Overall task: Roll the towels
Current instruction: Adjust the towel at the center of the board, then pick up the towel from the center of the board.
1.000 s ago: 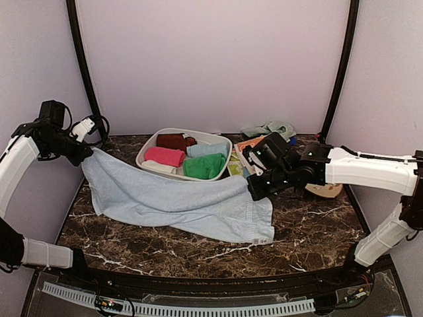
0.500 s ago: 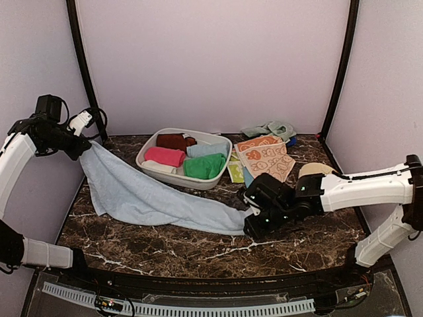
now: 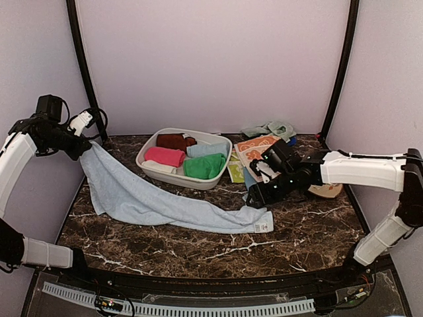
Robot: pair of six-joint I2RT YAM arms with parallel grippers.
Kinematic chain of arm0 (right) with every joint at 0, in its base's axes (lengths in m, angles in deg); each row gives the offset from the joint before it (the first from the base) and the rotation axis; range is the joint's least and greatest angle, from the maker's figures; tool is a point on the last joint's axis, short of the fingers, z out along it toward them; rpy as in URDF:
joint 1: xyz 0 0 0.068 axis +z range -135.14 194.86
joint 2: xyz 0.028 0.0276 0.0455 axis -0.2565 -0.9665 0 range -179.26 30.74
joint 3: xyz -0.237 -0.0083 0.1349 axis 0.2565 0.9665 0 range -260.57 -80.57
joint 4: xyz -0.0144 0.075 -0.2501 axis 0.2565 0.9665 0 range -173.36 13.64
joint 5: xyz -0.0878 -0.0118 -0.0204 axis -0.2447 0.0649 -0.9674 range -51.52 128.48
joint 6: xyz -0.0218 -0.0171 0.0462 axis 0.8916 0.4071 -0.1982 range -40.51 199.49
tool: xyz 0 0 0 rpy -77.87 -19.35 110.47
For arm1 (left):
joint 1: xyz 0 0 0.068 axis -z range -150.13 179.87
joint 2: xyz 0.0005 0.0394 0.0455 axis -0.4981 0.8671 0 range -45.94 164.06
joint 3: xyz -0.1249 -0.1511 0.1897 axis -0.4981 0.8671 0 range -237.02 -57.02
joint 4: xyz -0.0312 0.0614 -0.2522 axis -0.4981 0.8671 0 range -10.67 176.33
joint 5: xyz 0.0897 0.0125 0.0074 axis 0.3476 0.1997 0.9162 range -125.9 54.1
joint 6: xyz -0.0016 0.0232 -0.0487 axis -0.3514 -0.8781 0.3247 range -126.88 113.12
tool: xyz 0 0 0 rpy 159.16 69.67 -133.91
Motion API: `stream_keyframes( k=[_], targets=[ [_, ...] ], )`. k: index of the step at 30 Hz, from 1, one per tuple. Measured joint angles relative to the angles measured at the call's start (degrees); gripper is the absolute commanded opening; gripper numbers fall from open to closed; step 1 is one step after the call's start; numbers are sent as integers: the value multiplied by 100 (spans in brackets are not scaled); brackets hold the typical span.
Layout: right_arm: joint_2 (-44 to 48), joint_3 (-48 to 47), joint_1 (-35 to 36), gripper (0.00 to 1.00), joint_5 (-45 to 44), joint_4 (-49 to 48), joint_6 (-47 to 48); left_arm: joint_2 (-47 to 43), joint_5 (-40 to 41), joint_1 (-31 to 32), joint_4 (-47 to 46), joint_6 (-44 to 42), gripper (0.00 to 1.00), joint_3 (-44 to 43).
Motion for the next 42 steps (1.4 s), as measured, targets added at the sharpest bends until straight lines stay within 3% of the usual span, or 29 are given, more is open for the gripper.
stream_keyframes(
  k=[9, 20, 33, 36, 39, 42],
  targets=[
    [-1414, -986, -212, 63, 413, 68, 708, 48, 0, 0, 0, -2, 0, 0],
    [-1683, -992, -376, 37, 1156, 210, 960, 59, 9, 2, -2, -20, 0, 0],
    [-1655, -828, -424, 37, 1773, -46, 883, 59, 63, 2, -2, -46, 0, 7],
    [-1875, -831, -481, 26, 1757, -52, 898, 59, 68, 0, 0, -44, 0, 7],
    [-2046, -837, -566, 0, 1652, -11, 909, 59, 70, 0, -2, -46, 0, 7],
    [-2046, -874, -664, 0, 1558, 52, 938, 59, 74, 2, 0, -46, 0, 7]
  ],
)
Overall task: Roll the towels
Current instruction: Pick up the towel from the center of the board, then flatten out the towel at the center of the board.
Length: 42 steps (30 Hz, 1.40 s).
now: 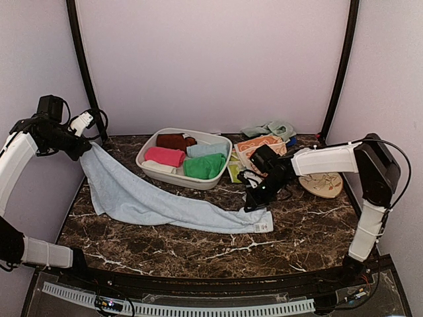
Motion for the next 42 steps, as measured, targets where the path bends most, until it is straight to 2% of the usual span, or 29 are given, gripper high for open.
stream_keyframes(
  k=[5, 10, 14, 17, 25, 32, 35, 38, 42],
  targets=[
    [466, -26, -48, 0, -160, -17, -59, -2, 87, -2, -2, -2, 0, 0],
    [2304, 280, -48, 0, -341, -378, -232, -4, 455, -2, 13, -15, 0, -39],
    [3836, 468, -48, 0, -474, -520, -479, -96, 551, -2, 186, -20, 0, -409],
    [4638, 551, -48, 0, -645, -435, -691, -389, 546, -2, 398, -28, 0, -837],
    [6472, 516, -48, 0, -1056, 514, -1272, -1340, 459, 0, 1191, -216, 0, -2076],
    [6896, -614, -48, 0, -1357, 1202, -1523, -1377, 413, 0, 2055, -490, 0, -3501],
    [6848, -789, -48, 0, -1631, 1370, -1563, -1401, 393, 0, 2186, -584, 0, -3604],
    [6636, -544, -48, 0, -1996, 1491, -1582, -1519, 413, 0, 2122, -656, 0, -2946],
    [5989, 498, -48, 0, -2568, 1349, -1587, -1545, 562, -2, 1576, -726, 0, -1180]
  ],
)
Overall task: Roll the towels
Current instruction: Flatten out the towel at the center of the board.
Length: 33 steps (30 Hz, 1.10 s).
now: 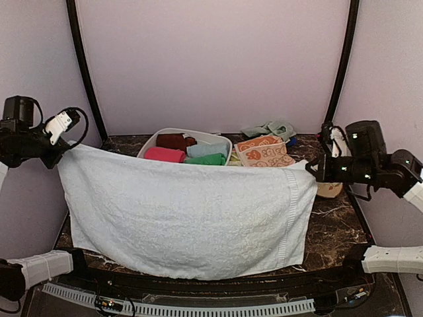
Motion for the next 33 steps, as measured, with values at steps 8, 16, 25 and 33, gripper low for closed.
stream_keyframes(
  k=[8, 16, 25, 33],
  targets=[
    [-1478, 1388, -2, 0, -612, -752, 24, 892, 149, 2, -1631, 59, 0, 2774],
    [-2918, 1475, -129, 2, -688, -1838, 278, 2153, 210, 2, -3163, 129, 0, 3193],
    [-3700, 1073, -577, 53, -295, -1912, 804, 3025, 166, 2, -3633, 188, 0, 2994],
    [-4819, -44, -1019, 53, 332, -1989, 1158, 3075, 118, 0, -3644, 188, 0, 2994]
  ],
)
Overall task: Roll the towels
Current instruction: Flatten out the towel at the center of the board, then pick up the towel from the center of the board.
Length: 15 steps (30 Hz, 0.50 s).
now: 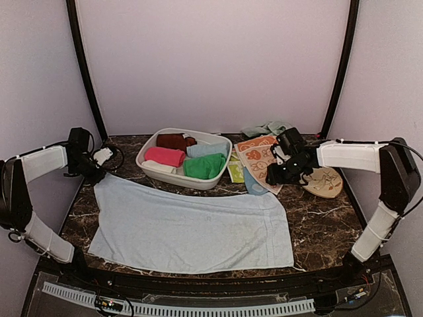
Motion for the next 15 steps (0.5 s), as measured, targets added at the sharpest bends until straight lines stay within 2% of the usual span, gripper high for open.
stream_keyframes(
  k=[5, 10, 15],
  targets=[
    [-664, -81, 7, 48, 446, -83, 81, 0, -4, 0, 2, -2, 0, 0],
    [-970, -50, 57, 53, 713, -129, 87, 0, -7, 2, 26, -4, 0, -22],
    [-1067, -24, 127, 52, 756, -170, 70, 0, -26, 2, 52, -9, 0, -26]
  ],
)
